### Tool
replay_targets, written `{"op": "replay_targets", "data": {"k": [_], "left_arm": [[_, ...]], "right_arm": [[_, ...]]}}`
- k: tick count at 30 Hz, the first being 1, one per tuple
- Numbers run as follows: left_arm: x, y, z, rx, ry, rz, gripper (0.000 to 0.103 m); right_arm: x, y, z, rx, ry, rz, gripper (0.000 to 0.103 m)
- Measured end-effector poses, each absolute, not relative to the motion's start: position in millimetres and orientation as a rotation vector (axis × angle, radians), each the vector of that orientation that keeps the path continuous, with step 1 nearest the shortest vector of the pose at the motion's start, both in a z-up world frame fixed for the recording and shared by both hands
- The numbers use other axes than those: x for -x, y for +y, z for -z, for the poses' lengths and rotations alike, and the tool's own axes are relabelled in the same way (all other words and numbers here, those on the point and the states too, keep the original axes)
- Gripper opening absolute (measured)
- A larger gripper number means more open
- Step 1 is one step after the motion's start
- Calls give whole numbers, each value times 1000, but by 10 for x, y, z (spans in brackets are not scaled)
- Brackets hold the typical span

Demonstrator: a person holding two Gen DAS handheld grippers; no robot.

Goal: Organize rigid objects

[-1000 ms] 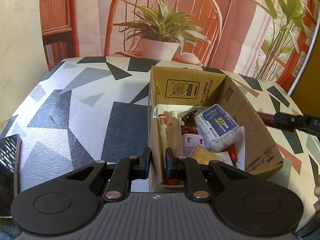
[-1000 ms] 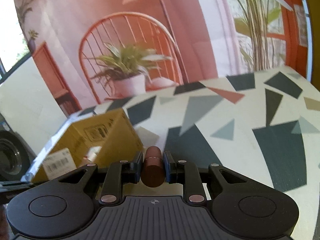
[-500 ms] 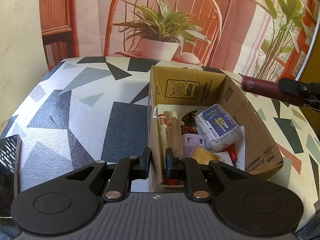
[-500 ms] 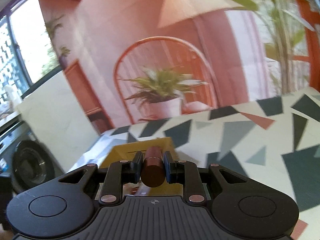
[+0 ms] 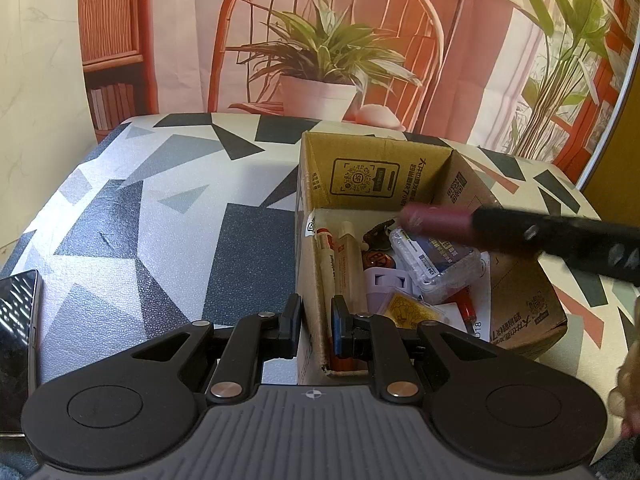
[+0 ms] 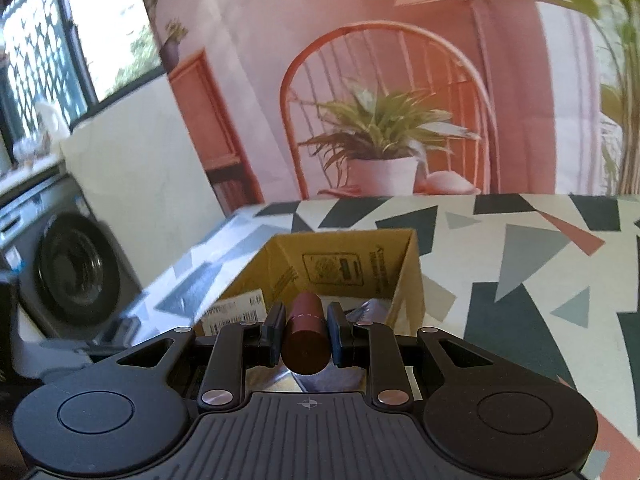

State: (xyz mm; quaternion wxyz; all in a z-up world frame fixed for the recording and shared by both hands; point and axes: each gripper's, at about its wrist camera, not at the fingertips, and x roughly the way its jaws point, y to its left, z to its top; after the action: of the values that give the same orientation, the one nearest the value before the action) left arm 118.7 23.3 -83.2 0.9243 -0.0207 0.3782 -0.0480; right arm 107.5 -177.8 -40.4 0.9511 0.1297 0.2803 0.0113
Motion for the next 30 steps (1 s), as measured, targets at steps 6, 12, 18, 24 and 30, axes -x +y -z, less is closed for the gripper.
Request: {"op": "replay_targets", "data": {"k": [6, 12, 18, 24, 30], "left_arm": [[-1191, 236, 835, 45, 780, 100, 16], [-1188, 259, 825, 49, 777, 99, 16], [-1163, 269, 795, 53, 773, 92, 17], [-1104, 264, 721, 52, 750, 91, 50], [-1004, 216, 598, 43, 723, 110, 78]], "right_arm": [[-1194, -1574, 515, -197, 661, -54, 22], [-1119, -1546, 444, -166, 675, -52, 39], [-975, -1643, 281, -133, 637, 37, 83], [-849, -1756, 190, -107, 626, 127, 103], [-745, -1854, 196, -140, 658, 215, 103]]}}
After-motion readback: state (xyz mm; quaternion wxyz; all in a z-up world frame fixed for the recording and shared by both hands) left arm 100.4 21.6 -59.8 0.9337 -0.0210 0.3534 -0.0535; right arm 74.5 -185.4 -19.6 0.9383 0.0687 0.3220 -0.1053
